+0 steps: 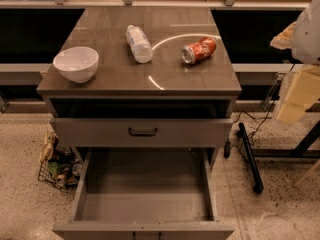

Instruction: Place blue plastic bottle into middle drawer

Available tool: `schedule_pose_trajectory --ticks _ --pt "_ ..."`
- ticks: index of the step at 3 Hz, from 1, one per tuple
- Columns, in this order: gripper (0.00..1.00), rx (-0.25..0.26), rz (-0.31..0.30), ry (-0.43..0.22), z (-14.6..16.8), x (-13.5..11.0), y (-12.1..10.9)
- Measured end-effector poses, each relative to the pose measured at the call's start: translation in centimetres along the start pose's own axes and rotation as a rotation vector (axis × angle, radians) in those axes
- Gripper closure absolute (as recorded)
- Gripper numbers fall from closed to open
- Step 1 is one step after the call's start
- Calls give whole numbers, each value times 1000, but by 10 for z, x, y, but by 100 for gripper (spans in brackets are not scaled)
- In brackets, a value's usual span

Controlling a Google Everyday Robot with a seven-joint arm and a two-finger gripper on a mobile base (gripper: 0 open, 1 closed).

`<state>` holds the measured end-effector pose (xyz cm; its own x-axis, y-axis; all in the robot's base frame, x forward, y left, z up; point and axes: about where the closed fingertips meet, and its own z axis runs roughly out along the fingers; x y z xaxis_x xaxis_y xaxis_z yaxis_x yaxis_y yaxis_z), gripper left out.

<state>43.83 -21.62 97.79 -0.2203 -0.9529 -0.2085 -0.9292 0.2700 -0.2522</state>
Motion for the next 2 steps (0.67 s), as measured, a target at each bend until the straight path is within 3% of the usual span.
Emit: schedule_pose_trajectory --ticks 1,2 --pt "0 0 0 0 0 0 0" --pt "0 22 71 -35 9 -9 -14"
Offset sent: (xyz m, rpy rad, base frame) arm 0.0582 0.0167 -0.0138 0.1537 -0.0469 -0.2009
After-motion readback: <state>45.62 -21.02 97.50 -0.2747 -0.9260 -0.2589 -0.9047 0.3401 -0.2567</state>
